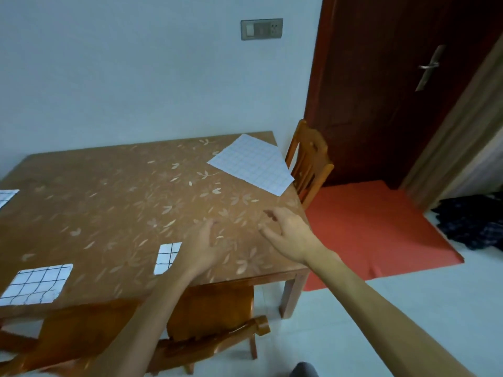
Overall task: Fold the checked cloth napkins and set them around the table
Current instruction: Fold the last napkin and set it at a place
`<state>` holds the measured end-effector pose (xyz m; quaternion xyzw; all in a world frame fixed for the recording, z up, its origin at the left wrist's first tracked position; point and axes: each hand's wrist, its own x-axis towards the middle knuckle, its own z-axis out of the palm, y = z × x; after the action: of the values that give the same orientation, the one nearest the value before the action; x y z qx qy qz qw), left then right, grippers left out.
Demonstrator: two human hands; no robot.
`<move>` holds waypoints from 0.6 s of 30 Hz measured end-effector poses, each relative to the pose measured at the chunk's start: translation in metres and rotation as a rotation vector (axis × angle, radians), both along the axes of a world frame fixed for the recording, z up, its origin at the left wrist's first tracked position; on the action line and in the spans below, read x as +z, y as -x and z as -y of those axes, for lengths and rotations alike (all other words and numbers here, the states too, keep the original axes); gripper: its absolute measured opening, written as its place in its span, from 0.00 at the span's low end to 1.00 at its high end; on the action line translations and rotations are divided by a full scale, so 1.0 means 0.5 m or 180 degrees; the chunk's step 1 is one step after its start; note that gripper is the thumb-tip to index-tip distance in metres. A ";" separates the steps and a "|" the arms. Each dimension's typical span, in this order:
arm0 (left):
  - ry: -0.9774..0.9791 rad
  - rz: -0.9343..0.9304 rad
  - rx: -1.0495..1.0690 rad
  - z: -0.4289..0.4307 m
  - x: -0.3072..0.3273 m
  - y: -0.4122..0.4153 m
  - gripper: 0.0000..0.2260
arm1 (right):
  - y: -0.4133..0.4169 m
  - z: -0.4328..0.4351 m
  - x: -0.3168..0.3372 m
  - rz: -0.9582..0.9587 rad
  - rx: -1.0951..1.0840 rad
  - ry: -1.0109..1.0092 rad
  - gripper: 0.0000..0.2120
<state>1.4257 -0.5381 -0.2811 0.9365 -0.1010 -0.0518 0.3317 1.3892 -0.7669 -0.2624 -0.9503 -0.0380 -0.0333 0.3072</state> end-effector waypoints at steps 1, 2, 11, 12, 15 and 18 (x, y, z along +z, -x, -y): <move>-0.0025 -0.0004 -0.0045 0.023 0.003 -0.005 0.23 | 0.002 0.026 0.003 0.0003 -0.0054 -0.0050 0.25; -0.0053 0.0003 -0.0077 0.049 0.007 -0.011 0.23 | 0.003 0.052 0.005 0.0008 -0.0113 -0.0113 0.24; -0.0194 0.0110 -0.0194 0.331 0.018 -0.092 0.21 | -0.045 0.339 -0.004 0.0010 -0.0352 -0.0419 0.23; -0.0238 0.0121 -0.0162 0.363 0.019 -0.102 0.22 | -0.054 0.370 -0.004 0.0007 -0.0321 -0.0406 0.23; -0.0293 0.0098 -0.0147 0.462 0.021 -0.132 0.23 | -0.087 0.462 -0.005 -0.0016 -0.0233 -0.0300 0.23; -0.0343 -0.0002 -0.0068 0.538 0.021 -0.157 0.24 | -0.121 0.535 -0.012 -0.0118 -0.0190 -0.0278 0.22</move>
<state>1.5044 -0.8073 -0.2707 0.9519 -0.1079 -0.0610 0.2802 1.4495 -1.0345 -0.2686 -0.9371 -0.0025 -0.0264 0.3479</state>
